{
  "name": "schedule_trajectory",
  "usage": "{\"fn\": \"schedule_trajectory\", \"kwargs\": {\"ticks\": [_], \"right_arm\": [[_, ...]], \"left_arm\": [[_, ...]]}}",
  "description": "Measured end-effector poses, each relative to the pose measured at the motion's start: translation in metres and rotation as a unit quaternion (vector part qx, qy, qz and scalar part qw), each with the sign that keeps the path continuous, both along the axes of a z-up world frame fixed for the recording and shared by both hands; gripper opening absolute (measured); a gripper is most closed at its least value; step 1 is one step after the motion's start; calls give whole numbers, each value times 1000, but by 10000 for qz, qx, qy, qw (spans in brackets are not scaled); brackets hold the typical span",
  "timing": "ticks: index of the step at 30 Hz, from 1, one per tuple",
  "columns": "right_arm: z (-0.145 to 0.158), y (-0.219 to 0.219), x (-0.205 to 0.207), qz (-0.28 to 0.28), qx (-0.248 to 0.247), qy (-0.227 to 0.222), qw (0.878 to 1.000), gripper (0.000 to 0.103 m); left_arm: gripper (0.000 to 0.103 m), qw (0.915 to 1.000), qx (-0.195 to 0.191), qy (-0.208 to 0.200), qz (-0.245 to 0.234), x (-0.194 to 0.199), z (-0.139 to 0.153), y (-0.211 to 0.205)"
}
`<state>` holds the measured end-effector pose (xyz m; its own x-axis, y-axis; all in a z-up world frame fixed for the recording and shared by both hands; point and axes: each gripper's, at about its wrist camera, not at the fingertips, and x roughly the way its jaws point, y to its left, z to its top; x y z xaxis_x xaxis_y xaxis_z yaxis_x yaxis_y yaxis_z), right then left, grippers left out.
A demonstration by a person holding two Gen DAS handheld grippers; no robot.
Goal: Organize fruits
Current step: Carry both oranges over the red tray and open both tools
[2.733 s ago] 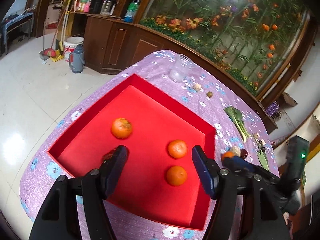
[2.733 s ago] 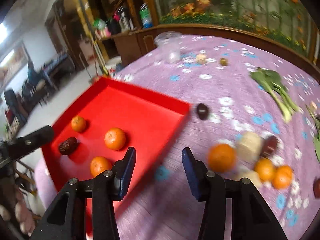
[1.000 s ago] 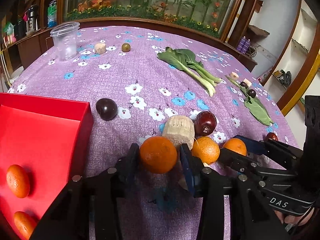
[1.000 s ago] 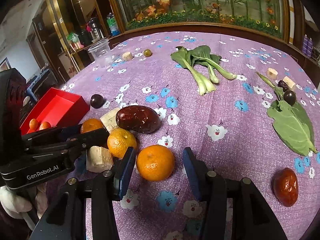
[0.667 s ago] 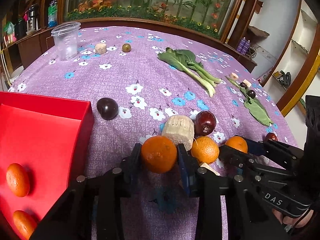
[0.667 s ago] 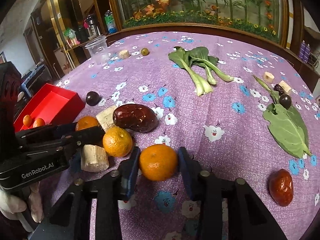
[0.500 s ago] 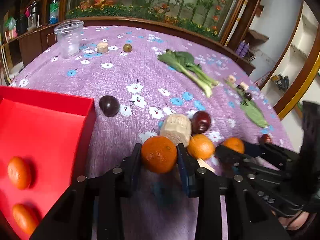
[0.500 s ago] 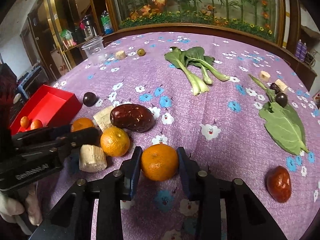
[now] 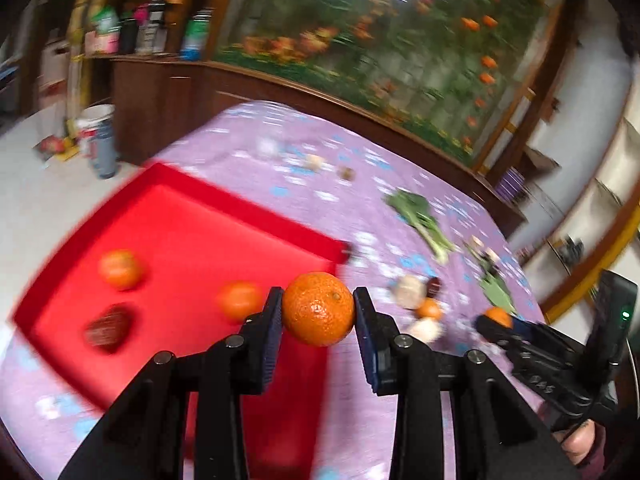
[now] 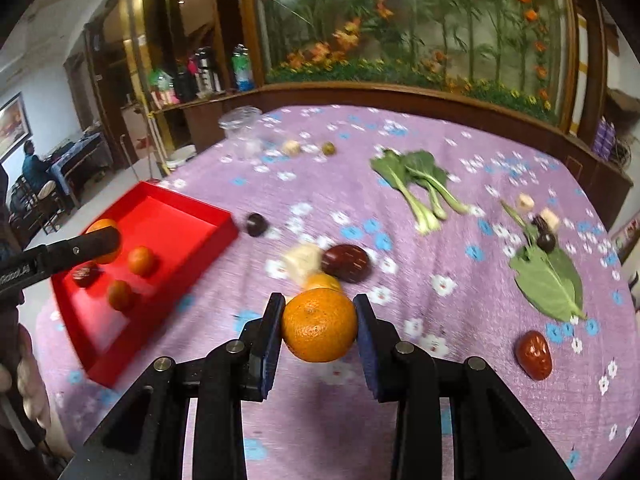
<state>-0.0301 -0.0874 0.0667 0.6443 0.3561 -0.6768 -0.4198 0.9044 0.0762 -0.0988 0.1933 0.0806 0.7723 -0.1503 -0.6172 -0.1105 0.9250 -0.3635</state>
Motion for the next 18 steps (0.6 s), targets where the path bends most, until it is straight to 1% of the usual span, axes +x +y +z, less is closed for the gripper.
{"fn": "schedule_trajectory", "kwargs": {"ticks": [5, 7, 10, 12, 18], "right_arm": [[9, 32, -9, 273, -84, -47, 9996, 38], [11, 49, -11, 402, -131, -46, 9991, 38], [13, 68, -13, 553, -165, -41, 9983, 38], [16, 86, -13, 683, -201, -42, 9975, 38], [16, 145, 0, 1093, -256, 103, 9936, 38]], "left_arm": [[33, 9981, -71, 126, 593, -26, -9, 49], [33, 9976, -102, 161, 669, -31, -14, 59], [33, 9977, -102, 209, 637, -37, -20, 64], [33, 9982, -112, 260, 535, -38, -25, 62], [33, 9984, -313, 349, 322, -33, -39, 59]]}}
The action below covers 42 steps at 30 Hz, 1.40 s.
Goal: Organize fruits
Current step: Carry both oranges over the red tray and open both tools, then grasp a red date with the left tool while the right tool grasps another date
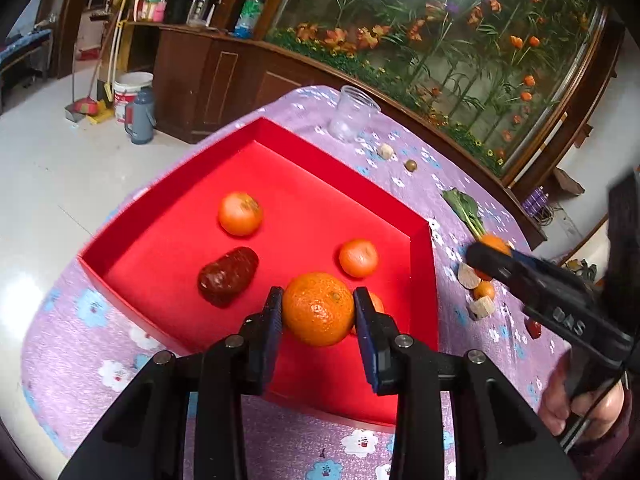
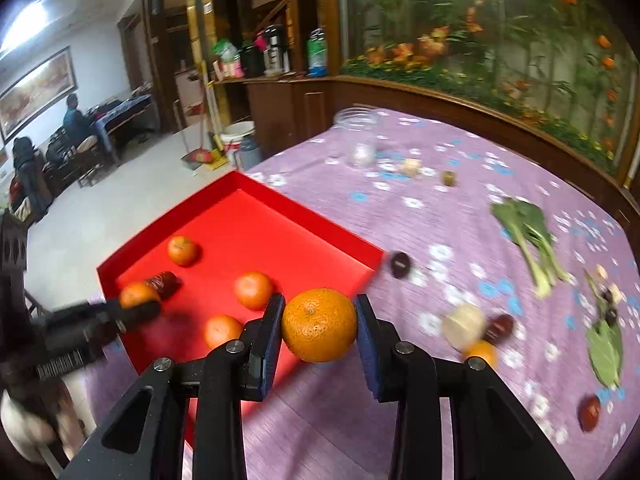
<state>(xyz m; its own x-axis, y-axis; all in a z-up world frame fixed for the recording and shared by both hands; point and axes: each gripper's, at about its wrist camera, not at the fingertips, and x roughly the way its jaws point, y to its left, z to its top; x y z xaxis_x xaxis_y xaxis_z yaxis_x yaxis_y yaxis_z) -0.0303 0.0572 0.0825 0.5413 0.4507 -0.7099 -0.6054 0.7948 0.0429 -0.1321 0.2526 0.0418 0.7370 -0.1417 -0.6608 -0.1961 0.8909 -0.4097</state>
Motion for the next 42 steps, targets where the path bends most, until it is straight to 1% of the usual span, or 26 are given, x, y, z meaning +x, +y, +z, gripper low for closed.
{"fn": "schedule_trajectory", "kwargs": {"ticks": [7, 8, 14, 17, 18, 19, 22, 25, 26, 28, 29, 32, 33, 34, 35, 37, 38, 40, 42], "right_arm": [[-15, 66, 26, 423, 55, 474, 9980, 38], [-20, 78, 28, 477, 31, 530, 9975, 38], [-40, 114, 48, 630, -214, 705, 9953, 38], [-48, 120, 56, 685, -261, 776, 9943, 39], [-51, 123, 58, 686, -250, 800, 9941, 39], [-54, 124, 60, 677, -235, 825, 9940, 39], [-55, 123, 63, 673, -228, 803, 9942, 40], [-47, 115, 63, 595, -134, 684, 9958, 40], [-43, 110, 64, 555, -56, 652, 9963, 41], [-32, 94, 65, 438, 125, 582, 9973, 48], [-28, 89, 65, 397, 175, 557, 9975, 48], [-13, 51, 63, 164, 436, 516, 9976, 50], [-10, 39, 63, 87, 501, 510, 9974, 52], [-7, 18, 61, -58, 615, 520, 9967, 55], [-5, 5, 60, -158, 678, 528, 9962, 56], [-3, -37, 55, -503, 866, 570, 9933, 58], [-4, -66, 52, -753, 972, 610, 9905, 58], [-8, -107, 46, -1131, 1108, 669, 9851, 59], [-13, -156, 39, -1613, 1247, 756, 9761, 59]], "left_arm": [[34, 9998, -181, 30, 28, 5, -10, 9], [34, 9998, -192, 21, 32, 5, -10, 11], [34, 9993, -371, -55, 96, -1, -8, 23], [40, 9986, -500, -108, 168, -4, -6, 32], [45, 9983, -531, -131, 216, -6, -4, 36], [48, 9980, -562, -159, 257, -7, -3, 39], [49, 9969, -643, -216, 401, -11, 2, 48], [51, 9951, -702, -278, 645, -17, 6, 59], [52, 9943, -707, -302, 742, -20, 8, 62], [54, 9934, -721, -323, 832, -24, 10, 65], [54, 9931, -725, -330, 862, -25, 12, 65], [56, 9931, -716, -335, 868, -28, 13, 65], [58, 9934, -697, -334, 845, -29, 15, 63], [59, 9937, -682, -332, 821, -30, 16, 62], [60, 9941, -667, -327, 795, -30, 18, 59], [60, 9948, -643, -319, 723, -30, 20, 53], [60, 9952, -627, -314, 689, -29, 21, 49], [60, 9961, -586, -301, 595, -27, 23, 41], [61, 9972, -519, -288, 447, -24, 27, 27]]}}
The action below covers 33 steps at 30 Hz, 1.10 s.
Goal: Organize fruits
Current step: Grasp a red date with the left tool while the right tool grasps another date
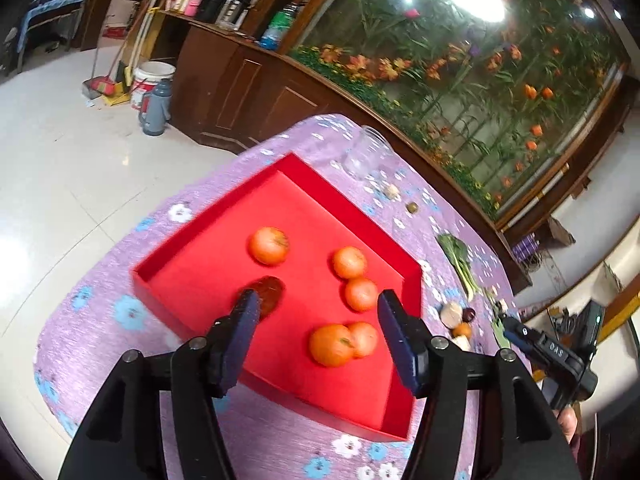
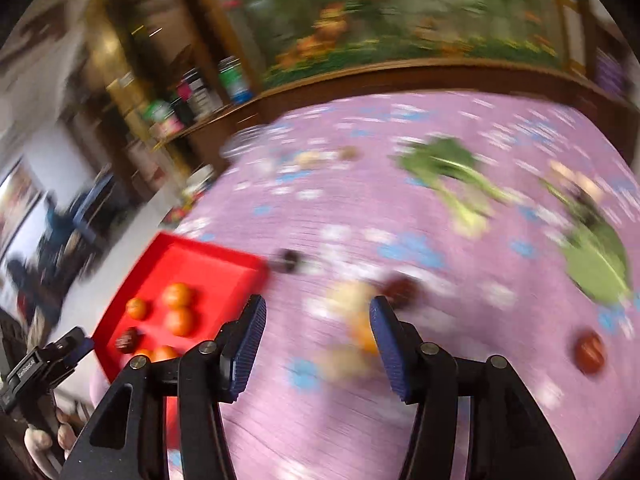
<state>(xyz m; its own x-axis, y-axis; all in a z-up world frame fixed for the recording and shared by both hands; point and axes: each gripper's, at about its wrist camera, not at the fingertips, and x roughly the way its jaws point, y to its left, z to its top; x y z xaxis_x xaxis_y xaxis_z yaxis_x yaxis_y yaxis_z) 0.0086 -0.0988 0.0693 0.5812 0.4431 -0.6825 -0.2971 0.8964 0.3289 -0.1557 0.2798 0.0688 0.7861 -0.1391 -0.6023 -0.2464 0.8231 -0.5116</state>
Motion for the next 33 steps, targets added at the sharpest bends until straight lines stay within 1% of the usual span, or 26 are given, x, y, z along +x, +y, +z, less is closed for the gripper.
{"fn": "schedule_trajectory", "kwargs": {"ticks": [4, 9, 13, 16, 19, 25, 27, 28, 29, 31, 33], "right_arm": [[-15, -80, -19, -786, 110, 178, 9967, 59], [-28, -140, -34, -1270, 203, 318, 9912, 59], [-41, -168, -35, -1402, 281, 372, 9890, 59], [-46, -175, -33, -1363, 268, 379, 9896, 59], [-48, -177, -27, -1295, 173, 349, 9908, 59], [-46, -171, -4, -1193, -99, 237, 9925, 59], [-46, -166, 4, -1179, -261, 215, 9924, 59], [-47, -163, 7, -1180, -343, 199, 9922, 59], [-49, -161, 10, -1165, -394, 183, 9922, 59], [-51, -158, 13, -1146, -458, 157, 9922, 59], [-53, -156, 14, -1134, -490, 112, 9923, 59]], "left_arm": [[62, 9995, 156, 43, -272, 9, 5, -26], [62, 9969, 402, 179, -654, 22, 9, -66], [62, 9934, 648, 234, -912, 33, 13, -97], [62, 9896, 878, 216, -1121, 41, 17, -118], [62, 9839, 1094, 200, -1402, 53, 18, -145], [63, 9698, 1396, 119, -1998, 89, 16, -196], [63, 9606, 1661, 93, -2225, 105, 14, -216], [63, 9574, 1743, 86, -2300, 110, 14, -222], [63, 9513, 1885, 70, -2437, 120, 13, -233], [62, 9434, 2069, 72, -2591, 132, 10, -246], [62, 9318, 2257, 27, -2842, 147, 6, -262]]}}
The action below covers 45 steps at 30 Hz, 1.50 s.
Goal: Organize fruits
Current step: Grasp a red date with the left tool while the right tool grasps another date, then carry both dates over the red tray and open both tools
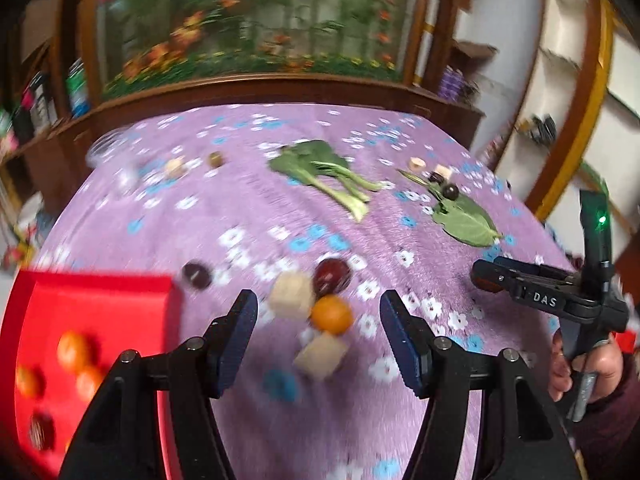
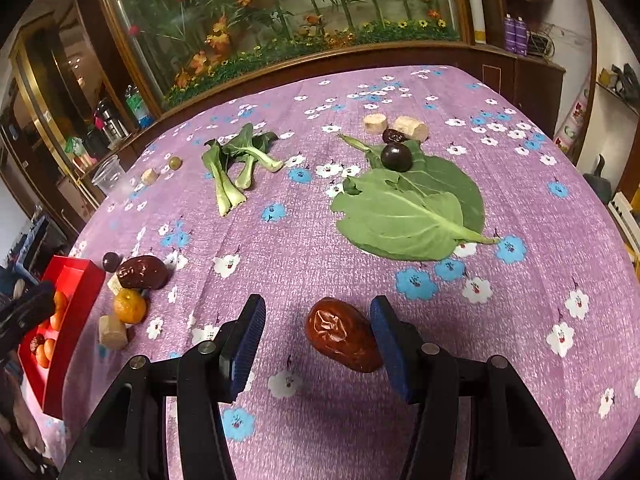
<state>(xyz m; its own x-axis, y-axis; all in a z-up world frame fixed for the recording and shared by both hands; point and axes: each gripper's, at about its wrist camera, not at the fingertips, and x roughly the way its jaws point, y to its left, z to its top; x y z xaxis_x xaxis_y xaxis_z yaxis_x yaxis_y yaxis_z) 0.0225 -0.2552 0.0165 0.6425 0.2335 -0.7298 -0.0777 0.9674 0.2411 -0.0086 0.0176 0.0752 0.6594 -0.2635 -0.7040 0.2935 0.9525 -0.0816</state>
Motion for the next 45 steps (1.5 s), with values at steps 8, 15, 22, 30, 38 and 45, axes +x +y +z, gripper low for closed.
{"fn": "schedule_trajectory", "kwargs": {"ticks": [8, 15, 22, 30, 38, 45], "right_arm": [[-9, -5, 4, 50, 178, 54, 9998, 59], [-12, -4, 6, 119, 4, 128, 9998, 58], [-15, 15, 3, 197, -811, 31, 9965, 53], [-14, 13, 2, 158, -837, 6, 9964, 42], [-11, 3, 0, 65, -496, -55, 9987, 39], [-6, 0, -3, 20, -359, -247, 9990, 37]], "left_arm": [[62, 9959, 640, 357, -537, 55, -35, -41], [62, 9886, 1186, 331, -864, 63, -55, -64], [52, 9777, 1801, 139, -1068, 56, -64, -83], [30, 9866, 1463, 148, -708, 52, -53, -72], [30, 9975, 597, 86, -366, 21, -22, -45], [30, 9997, -137, 44, 188, -16, -5, 1]]}}
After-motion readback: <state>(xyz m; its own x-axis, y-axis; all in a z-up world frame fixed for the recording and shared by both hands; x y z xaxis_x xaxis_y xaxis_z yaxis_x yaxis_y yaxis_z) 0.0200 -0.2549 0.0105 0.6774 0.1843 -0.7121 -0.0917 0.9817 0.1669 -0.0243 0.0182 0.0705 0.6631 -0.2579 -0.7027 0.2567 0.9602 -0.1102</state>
